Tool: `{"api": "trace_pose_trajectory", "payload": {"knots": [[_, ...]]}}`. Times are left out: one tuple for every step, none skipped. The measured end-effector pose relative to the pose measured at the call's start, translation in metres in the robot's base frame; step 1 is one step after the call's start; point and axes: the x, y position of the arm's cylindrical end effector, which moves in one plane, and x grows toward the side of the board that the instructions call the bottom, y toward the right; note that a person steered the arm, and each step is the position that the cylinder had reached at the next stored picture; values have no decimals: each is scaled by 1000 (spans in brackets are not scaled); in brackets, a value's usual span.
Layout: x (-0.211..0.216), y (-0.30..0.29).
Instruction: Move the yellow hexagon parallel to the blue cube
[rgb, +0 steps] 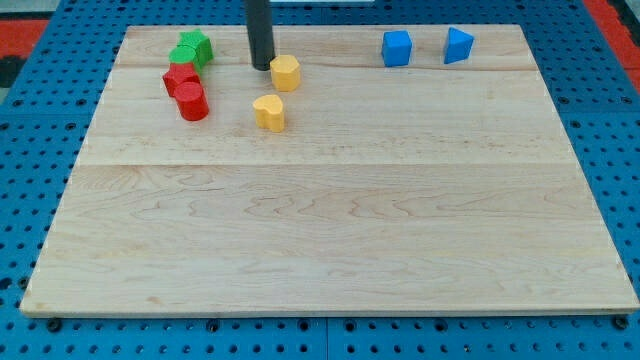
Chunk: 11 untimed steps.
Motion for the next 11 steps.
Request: {"api": "trace_pose_trajectory", "payload": {"knots": [[27, -5], [24, 48], [17, 87], [7, 101], [-5, 101], [37, 87], [24, 73], [-3, 73], [-17, 74], [-18, 82], [56, 95]]}}
